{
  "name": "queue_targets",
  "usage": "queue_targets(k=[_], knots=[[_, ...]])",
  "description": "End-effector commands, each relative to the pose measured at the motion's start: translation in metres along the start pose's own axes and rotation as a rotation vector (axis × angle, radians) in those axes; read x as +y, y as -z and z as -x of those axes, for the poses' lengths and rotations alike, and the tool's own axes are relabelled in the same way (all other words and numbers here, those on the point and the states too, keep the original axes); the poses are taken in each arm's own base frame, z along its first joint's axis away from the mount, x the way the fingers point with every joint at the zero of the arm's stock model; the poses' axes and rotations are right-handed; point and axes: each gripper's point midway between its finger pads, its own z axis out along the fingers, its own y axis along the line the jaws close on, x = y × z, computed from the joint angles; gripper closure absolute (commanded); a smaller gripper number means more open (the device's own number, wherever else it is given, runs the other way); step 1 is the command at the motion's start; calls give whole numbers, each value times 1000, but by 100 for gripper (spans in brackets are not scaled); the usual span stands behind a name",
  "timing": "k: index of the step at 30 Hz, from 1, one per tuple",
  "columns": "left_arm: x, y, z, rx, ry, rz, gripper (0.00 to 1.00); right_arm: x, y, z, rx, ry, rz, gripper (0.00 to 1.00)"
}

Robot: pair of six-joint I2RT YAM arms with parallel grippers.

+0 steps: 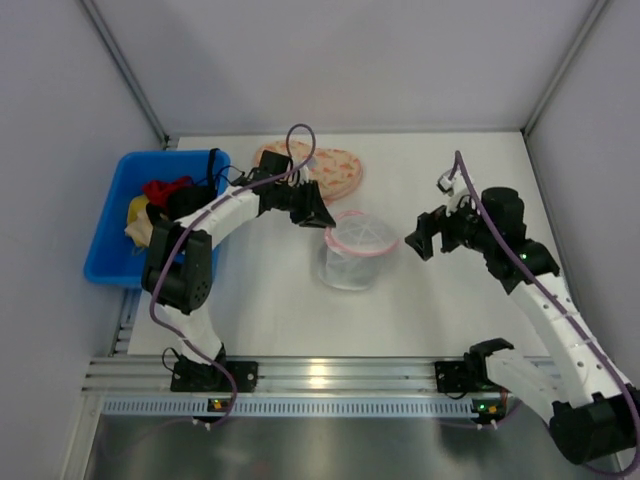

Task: Place the bra in the laundry bag and zip it closed

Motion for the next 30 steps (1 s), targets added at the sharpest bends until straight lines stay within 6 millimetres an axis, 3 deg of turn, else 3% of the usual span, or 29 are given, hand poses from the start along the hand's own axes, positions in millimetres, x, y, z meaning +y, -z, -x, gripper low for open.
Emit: queue_targets(k=[1, 6, 9, 12, 15, 22, 27, 30], knots=[[-19, 14, 46, -101, -137, -77, 72, 8, -4, -28, 119, -144, 175, 1], [-2, 30, 70, -110, -164, -109, 52, -13, -13, -30, 126, -401, 282, 1], [1, 42, 73, -117, -195, -87, 48, -24, -30, -36, 150, -579, 337, 2], [-6, 52, 60, -106, -190, -104, 45, -26, -47, -41, 136, -702, 396, 7], [-15, 60, 35, -76, -181, -149, 44, -26, -58, -45, 114, -778, 408, 9], [-13, 70, -25, -11, -120, -185, 43, -12, -96, -39, 84, -711, 476, 13], [-19, 76, -39, -4, -102, -199, 42, -9, -122, -37, 94, -695, 501, 23], [-27, 80, -36, -15, -100, -204, 43, -2, -135, -39, 101, -698, 521, 36]])
